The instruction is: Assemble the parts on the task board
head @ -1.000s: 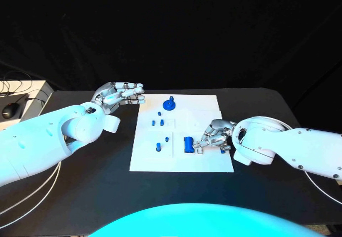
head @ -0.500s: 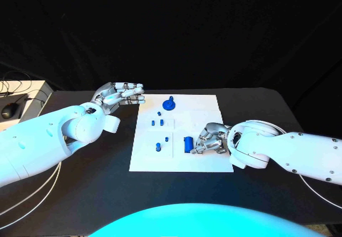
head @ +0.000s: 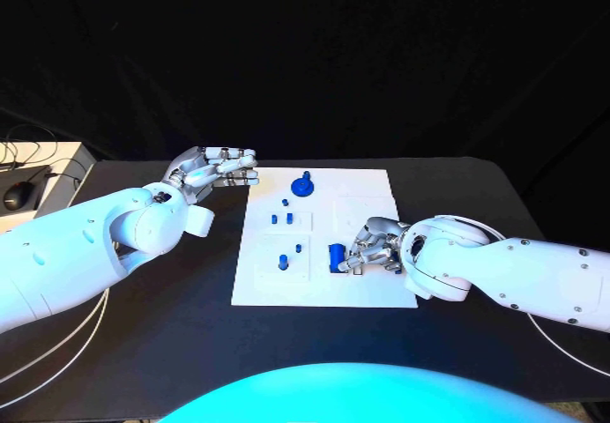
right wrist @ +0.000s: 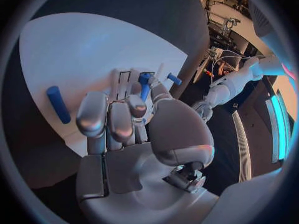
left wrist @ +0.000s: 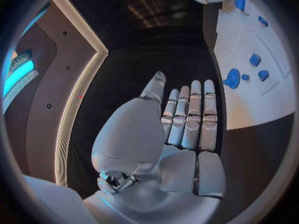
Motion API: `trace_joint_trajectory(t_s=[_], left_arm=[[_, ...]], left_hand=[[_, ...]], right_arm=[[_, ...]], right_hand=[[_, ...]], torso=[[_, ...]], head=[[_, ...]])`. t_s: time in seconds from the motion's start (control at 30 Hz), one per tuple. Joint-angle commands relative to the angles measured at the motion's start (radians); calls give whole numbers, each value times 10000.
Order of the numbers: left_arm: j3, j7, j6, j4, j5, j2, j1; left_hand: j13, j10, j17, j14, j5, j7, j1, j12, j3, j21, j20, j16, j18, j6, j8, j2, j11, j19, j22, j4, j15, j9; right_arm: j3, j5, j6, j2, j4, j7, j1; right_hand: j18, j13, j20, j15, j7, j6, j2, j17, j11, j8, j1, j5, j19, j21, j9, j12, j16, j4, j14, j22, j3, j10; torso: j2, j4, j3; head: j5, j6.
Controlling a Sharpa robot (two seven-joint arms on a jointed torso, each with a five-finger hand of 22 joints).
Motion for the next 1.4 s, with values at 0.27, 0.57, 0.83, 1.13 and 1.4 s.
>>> trace_joint_trajectory(t_s=[0.27, 0.57, 0.83, 1.13, 1.4], left_arm=[[7, 21, 188, 33, 32, -23, -5], [7, 3, 209, 11, 32, -20, -5], [7, 28, 197, -36, 32, -11, -6], [7, 51, 203, -55, 32, 10, -7], [7, 62, 225, -84, 32, 57, -9]], left_hand=[[-2, -43, 6, 18, 16, 55, -70, -31, -1, 35, 33, 12, -86, 40, -39, -18, -1, 34, -12, 77, 45, -7], [-2, -43, 6, 18, 16, 55, -70, -31, -1, 35, 33, 12, -86, 40, -39, -18, -1, 34, -12, 77, 45, -7], [-2, -40, 1, -8, 17, 51, -63, -31, -14, 27, 42, 6, -93, 43, -36, -29, -1, 14, -26, 82, 53, -6], [-2, -2, 4, -23, 16, 30, -62, -31, -18, 25, 41, 14, -98, 56, -38, -24, -14, 7, -29, 89, 53, -7], [-2, -2, 4, -23, 16, 30, -62, -31, -18, 25, 41, 14, -98, 56, -38, -24, -14, 7, -29, 89, 53, -7]], right_arm=[[-2, -214, -114, -9, -41, -97, -27], [2, 577, -582, -362, 228, 852, -21], [95, 1146, -578, -1146, 652, 1609, 251], [122, 594, 765, -1922, 173, 1026, 610], [102, -537, 1527, -2065, -230, 98, 554]], right_hand=[[-149, 33, -107, -89, -64, -11, 31, 30, 13, 102, 6, 60, 571, 60, 19, -7, 40, -19, -7, 1366, -29, 81], [-112, 43, -46, -10, 91, -134, -434, -34, 122, -83, -290, 3, 537, -95, -139, -94, -27, 389, -22, 1332, -310, -34], [-74, 30, 16, 33, 160, -101, -345, -42, 174, -374, -220, 52, 530, -133, -334, -134, -37, 644, -19, 1328, -395, -96], [-86, 44, 16, 40, 168, -91, -258, 27, 182, -442, -364, 44, 539, -20, -349, -123, 22, 751, -12, 1352, -510, -80], [-85, 63, 27, 47, 181, 67, -578, 86, 189, -721, -349, 123, 535, 81, -456, -176, 39, 1124, -16, 1367, -354, -47]], torso=[[-19, -1, 13], [-27, -10, 14], [-34, -24, 14], [-37, -74, 15], [-28, -63, 37]], head=[[32, 1], [6, 1], [-97, 1], [-244, 10], [-354, 8]])
